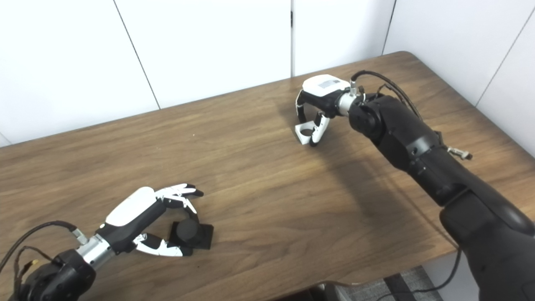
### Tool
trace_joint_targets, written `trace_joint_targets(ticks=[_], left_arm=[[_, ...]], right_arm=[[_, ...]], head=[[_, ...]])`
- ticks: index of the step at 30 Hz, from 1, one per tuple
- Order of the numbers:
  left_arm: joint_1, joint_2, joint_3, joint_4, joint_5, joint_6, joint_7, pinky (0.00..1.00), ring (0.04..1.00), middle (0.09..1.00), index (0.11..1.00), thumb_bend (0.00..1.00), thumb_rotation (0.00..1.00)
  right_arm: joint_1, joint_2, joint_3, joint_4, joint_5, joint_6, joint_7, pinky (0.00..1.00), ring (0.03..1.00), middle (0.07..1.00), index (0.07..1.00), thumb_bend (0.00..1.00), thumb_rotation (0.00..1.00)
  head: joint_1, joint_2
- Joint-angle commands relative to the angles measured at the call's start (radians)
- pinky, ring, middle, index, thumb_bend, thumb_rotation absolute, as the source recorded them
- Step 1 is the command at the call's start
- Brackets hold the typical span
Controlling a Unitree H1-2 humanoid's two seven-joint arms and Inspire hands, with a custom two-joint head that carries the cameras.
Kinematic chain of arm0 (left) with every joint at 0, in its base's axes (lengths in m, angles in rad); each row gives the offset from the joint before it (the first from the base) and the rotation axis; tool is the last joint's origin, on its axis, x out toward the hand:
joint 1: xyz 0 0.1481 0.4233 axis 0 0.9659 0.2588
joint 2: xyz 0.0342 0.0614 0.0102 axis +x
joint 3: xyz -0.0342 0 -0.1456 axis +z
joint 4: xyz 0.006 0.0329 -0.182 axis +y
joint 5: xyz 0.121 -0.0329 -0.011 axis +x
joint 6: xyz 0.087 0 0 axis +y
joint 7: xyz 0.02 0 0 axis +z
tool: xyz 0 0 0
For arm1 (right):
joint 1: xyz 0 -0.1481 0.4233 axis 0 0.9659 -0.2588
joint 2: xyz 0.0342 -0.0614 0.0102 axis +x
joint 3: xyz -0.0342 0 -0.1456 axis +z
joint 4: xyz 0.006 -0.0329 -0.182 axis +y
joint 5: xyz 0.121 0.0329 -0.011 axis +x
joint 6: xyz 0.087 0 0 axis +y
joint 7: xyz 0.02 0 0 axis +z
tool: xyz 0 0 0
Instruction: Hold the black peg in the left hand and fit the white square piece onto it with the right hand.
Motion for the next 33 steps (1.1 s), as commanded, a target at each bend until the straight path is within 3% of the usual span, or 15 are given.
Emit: trace_joint_targets(ticks=[1,14,33], left_arm=[[0.017,0.041,-0.019,0.028,0.075,0.025,-0.037,0.88,0.918,0.864,0.491,0.52,0.07],[0.008,0.040,-0.023,0.035,0.075,0.021,-0.041,0.88,0.918,0.863,0.491,0.52,0.07],[0.000,0.035,-0.030,0.037,0.075,0.032,-0.047,0.89,0.920,0.869,0.491,0.52,0.06]], right_arm=[[0.007,0.008,-0.007,-0.009,-0.006,0.004,-0.019,0.85,0.856,0.801,0.486,0.51,0.14],[0.015,-0.015,-0.059,-0.077,0.018,-0.005,-0.010,0.84,0.859,0.798,0.486,0.51,0.14],[0.017,-0.032,-0.082,-0.182,0.031,-0.045,0.040,0.82,0.851,0.797,0.486,0.51,0.14]], head=[[-0.002,0.001],[-0.008,0.002],[0.021,0.009]])
